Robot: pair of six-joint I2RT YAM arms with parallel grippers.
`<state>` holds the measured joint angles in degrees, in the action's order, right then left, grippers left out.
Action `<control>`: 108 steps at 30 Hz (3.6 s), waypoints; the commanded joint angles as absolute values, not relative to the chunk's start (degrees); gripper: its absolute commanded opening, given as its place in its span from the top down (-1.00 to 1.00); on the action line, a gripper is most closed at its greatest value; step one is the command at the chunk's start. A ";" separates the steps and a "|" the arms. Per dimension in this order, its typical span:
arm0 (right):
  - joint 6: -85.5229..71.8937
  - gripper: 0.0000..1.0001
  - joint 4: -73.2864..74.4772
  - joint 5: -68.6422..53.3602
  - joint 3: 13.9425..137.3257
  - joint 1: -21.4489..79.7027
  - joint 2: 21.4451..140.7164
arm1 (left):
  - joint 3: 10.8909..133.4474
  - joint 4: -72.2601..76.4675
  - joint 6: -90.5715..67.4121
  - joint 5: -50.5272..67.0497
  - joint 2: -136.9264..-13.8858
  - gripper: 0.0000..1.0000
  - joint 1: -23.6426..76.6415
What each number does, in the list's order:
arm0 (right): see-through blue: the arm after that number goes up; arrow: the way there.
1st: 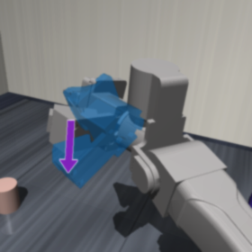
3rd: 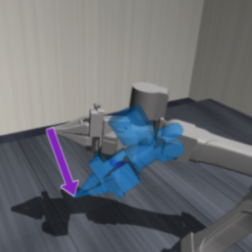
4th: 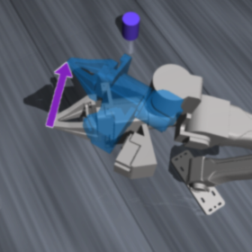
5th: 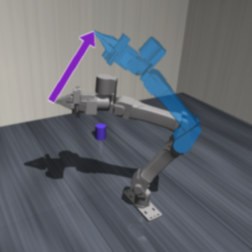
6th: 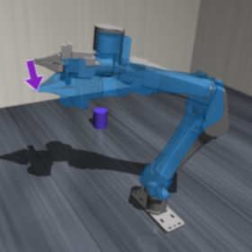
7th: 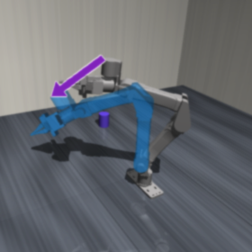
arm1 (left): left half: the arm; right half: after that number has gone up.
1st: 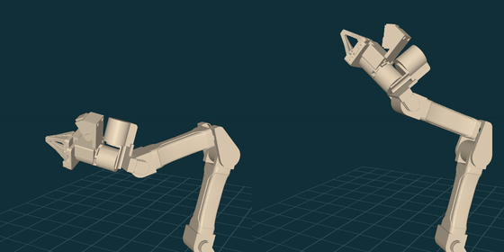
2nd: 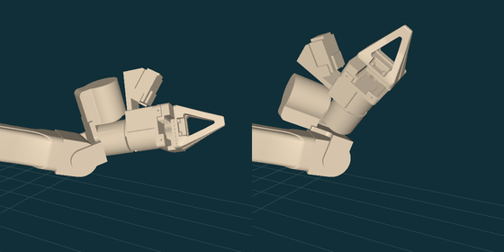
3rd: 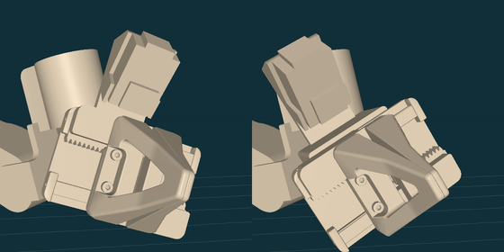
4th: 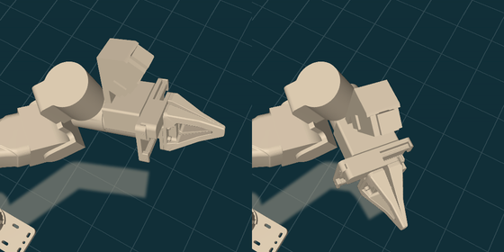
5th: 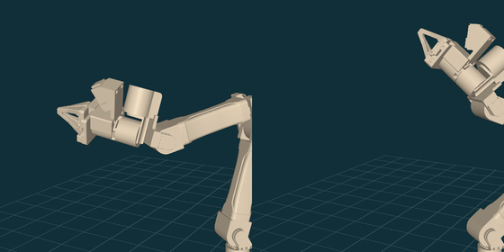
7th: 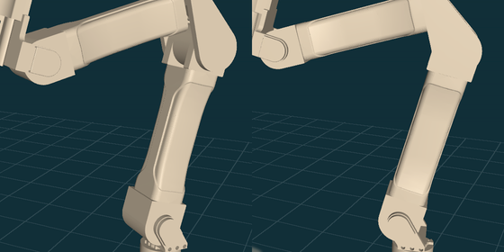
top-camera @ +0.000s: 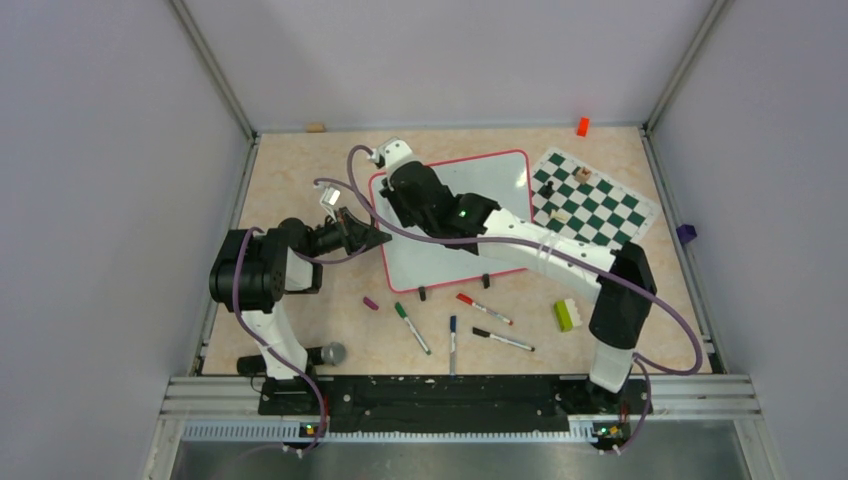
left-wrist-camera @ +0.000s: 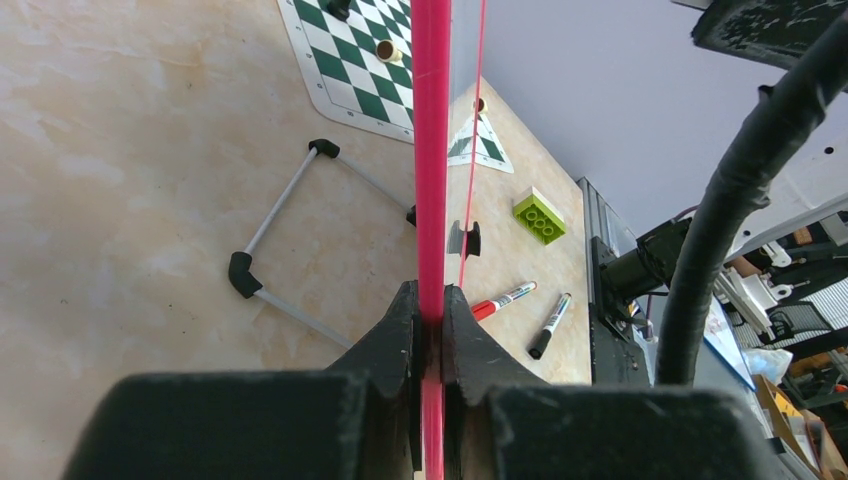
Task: Write a sentence on the whiteboard
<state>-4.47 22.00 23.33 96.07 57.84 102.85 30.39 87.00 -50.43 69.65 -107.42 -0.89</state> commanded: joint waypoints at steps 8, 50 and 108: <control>-3.70 1.00 20.22 26.45 100.01 56.89 104.78 | 30.72 92.81 -48.72 70.66 -107.61 1.00 -0.27; -6.50 1.00 22.24 22.44 95.05 56.93 102.11 | 30.48 92.81 -48.35 70.61 -107.26 1.00 -0.26; -7.20 1.00 23.86 17.87 93.76 52.76 95.57 | 30.45 92.80 -48.16 70.75 -107.18 1.00 -0.26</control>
<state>-7.99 25.12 17.50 88.90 53.01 93.14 30.37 87.00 -49.98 69.65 -107.42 -0.86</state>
